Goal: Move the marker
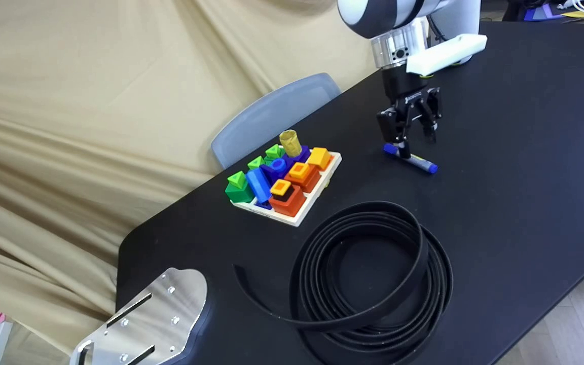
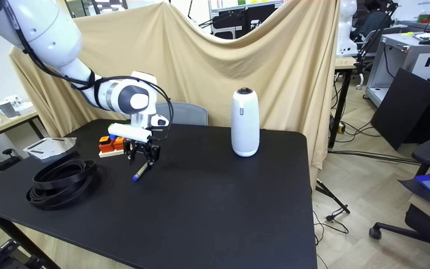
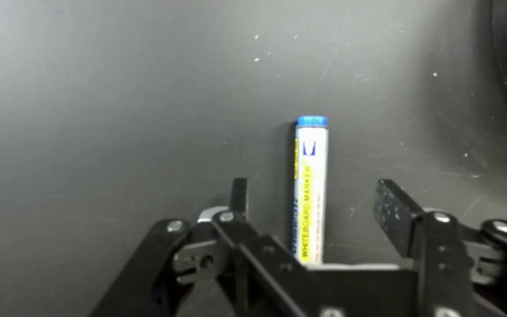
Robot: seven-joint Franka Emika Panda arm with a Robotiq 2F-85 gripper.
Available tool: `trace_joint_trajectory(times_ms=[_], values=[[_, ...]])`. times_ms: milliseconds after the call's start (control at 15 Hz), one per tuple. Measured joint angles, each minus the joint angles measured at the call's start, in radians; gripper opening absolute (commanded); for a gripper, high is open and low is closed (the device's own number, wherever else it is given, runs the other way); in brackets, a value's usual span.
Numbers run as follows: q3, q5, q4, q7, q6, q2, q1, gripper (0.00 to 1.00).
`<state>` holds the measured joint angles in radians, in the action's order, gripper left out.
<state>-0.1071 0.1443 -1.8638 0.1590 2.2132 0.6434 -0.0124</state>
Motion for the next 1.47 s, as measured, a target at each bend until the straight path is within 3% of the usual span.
trace_joint_trajectory(times_ms=[267, 533, 1467], values=[[0.029, -0.116, -0.031, -0.046, 0.153, -0.043, 0.069, 1.00], [0.054, -0.161, -0.089, -0.122, 0.361, -0.064, 0.127, 1.00], [0.062, -0.164, -0.100, -0.124, 0.371, -0.067, 0.130, 1.00]])
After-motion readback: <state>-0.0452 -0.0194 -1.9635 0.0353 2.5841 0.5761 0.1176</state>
